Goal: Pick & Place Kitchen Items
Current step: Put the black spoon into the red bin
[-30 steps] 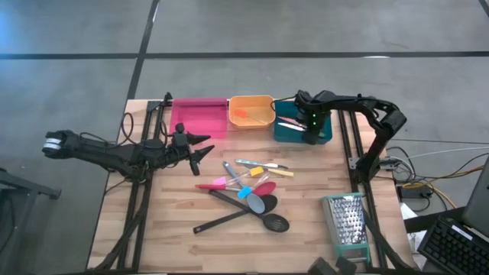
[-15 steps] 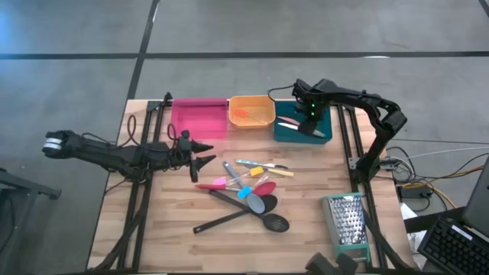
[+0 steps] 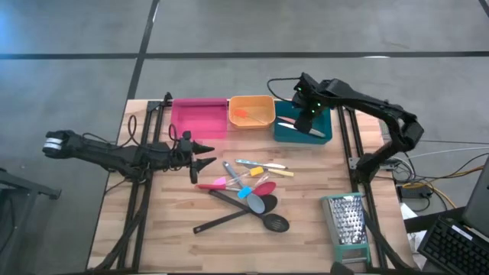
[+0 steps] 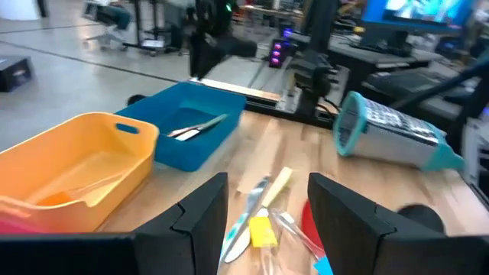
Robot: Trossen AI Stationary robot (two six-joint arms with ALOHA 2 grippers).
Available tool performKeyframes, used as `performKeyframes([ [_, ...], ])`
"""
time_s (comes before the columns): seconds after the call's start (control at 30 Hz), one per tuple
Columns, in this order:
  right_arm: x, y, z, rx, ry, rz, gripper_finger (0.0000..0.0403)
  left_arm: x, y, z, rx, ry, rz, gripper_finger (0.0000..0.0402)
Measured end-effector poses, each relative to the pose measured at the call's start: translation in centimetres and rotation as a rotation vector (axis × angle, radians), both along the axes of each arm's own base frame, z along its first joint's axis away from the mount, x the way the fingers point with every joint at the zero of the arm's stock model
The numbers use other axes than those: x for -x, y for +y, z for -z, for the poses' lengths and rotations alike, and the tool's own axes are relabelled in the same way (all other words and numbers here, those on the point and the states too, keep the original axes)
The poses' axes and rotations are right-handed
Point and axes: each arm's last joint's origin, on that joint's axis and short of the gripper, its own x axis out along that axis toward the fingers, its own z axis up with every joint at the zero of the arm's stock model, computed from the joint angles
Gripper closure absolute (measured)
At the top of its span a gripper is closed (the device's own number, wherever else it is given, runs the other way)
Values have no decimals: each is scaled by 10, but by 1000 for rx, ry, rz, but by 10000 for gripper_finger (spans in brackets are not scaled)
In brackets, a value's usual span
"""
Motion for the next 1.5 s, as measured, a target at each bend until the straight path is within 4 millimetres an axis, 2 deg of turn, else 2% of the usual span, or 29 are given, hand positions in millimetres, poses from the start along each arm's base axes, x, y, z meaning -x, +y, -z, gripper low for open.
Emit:
performKeyframes([
  [0.17,10,33,-28,69,-108,-52,353,-2,-4,3,-79,41,39,216],
  [0.33,29,62,-51,110,-217,-58,377,-12,-12,-7,-117,101,80,216],
  [0.57,56,87,-67,157,-322,-73,393,-40,-32,-3,-157,348,165,216],
  [0.77,71,95,-65,162,-356,-45,394,-66,-53,-2,-160,516,309,216],
  [1.0,74,97,-51,147,-324,-42,394,-91,-72,-2,-139,656,435,216],
  [1.2,71,95,-41,140,-289,-63,394,-102,-77,14,-159,751,450,216],
  [1.5,69,94,-36,142,-274,-82,394,-112,-82,38,-105,834,486,216],
])
